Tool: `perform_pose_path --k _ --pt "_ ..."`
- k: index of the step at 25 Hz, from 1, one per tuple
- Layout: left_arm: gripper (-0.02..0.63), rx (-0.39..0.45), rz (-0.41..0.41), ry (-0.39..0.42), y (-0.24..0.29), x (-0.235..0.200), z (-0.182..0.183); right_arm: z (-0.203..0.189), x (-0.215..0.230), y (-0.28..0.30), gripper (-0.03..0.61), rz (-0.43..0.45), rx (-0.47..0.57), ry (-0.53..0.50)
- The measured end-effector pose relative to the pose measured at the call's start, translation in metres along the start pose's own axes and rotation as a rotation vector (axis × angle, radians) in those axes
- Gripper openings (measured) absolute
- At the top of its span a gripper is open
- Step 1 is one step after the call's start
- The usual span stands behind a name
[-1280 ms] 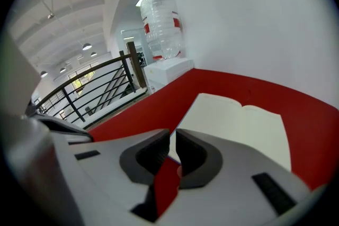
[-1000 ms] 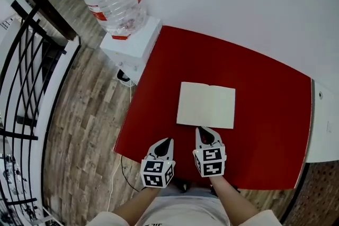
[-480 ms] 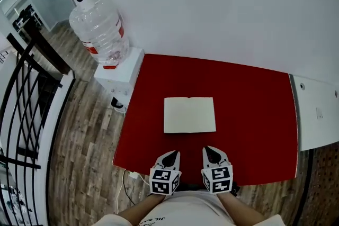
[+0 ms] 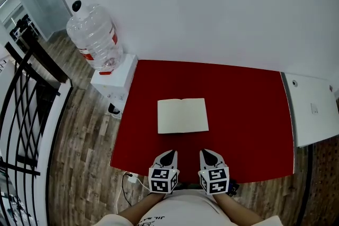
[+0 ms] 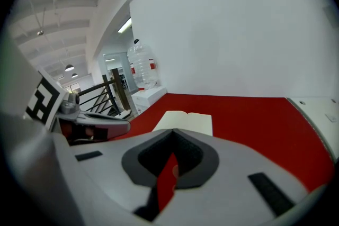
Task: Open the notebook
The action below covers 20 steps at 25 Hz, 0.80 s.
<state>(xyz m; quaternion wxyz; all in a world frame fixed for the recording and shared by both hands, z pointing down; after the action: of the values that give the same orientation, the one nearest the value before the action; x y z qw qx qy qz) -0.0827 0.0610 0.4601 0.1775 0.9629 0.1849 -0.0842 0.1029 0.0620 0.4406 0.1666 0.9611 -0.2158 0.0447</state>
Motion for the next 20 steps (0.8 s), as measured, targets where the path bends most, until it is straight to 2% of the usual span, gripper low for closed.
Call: perform_pose_path --k 7,20 --pt "0.006 0.012 0.001 0.013 -0.003 0.004 0.002 0.003 -0.005 -0.002 0.005 0.021 0.007 -0.034" --pt "0.006 0.026 0.018 0.013 -0.012 0.009 0.004 0.001 -0.005 -0.007 0.005 0.038 -0.004 -0.028"
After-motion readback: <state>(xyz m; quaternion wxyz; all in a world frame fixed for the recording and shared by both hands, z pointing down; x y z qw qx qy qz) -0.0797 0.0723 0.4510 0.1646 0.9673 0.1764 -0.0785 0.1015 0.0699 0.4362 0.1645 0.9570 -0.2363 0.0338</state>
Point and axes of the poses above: the fingertips, and each gripper's own axes: y forward along the fingers, x to its right, z out of its top, the point moved 9 cm from there along -y, backward along the fingers, and after that the axes turned 15 degrees about x, right-handed, at the moved point
